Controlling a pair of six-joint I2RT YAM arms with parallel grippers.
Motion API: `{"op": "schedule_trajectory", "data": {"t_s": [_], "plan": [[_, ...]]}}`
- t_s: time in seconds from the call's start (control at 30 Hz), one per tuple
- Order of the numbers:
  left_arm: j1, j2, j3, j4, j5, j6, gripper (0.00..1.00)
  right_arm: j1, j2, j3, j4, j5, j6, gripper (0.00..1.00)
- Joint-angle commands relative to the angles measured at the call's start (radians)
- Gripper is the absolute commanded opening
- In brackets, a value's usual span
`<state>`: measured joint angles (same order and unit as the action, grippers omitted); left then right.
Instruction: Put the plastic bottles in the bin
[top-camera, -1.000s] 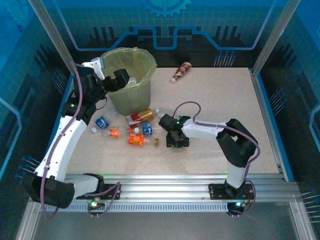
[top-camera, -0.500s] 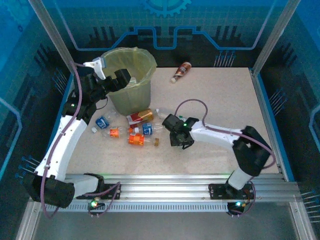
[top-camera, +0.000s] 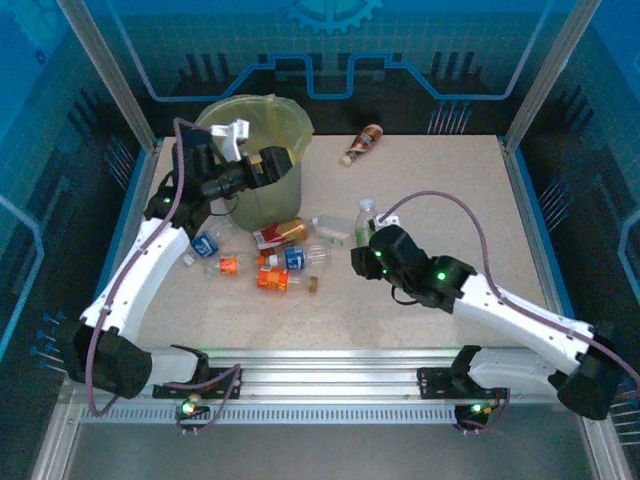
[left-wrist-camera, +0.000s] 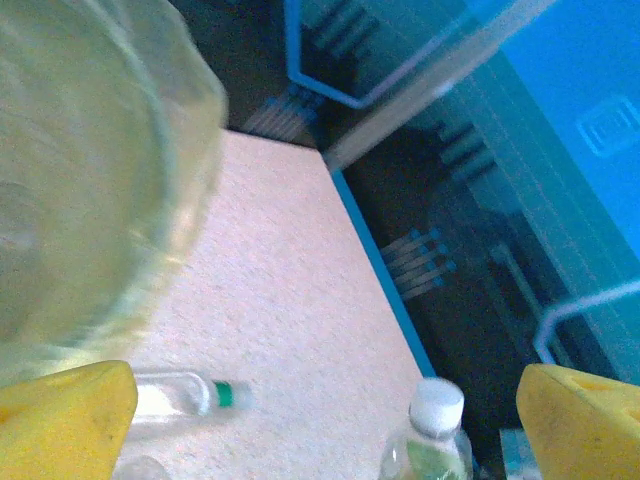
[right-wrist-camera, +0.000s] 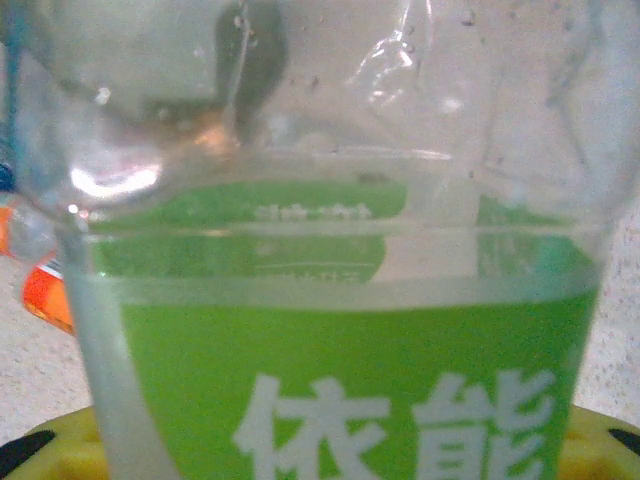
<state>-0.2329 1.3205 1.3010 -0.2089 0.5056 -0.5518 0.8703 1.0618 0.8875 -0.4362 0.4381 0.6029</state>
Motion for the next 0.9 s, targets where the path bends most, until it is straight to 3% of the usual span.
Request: {"op": "schedule_trajectory", "data": {"t_s": [0.0, 0.37, 0.87], "plan": [[-0.054, 0.034, 0.067, 0.044, 0.160, -0.010, 0.99, 0.000, -0.079, -0.058, 0.167, 0.015, -0.068, 0.47], [-0.250, 0.192, 0.202, 0.099, 0.317, 0.011, 0.98, -0.002, -0.174, -0.056, 0.253, -0.030, -0.138, 0.47], [-0.340, 0.320, 0.309, 0.098, 0.373, 0.009, 0.76, -0.003, -0.172, -0.039, 0.278, -0.065, -0.146, 0.47]]}}
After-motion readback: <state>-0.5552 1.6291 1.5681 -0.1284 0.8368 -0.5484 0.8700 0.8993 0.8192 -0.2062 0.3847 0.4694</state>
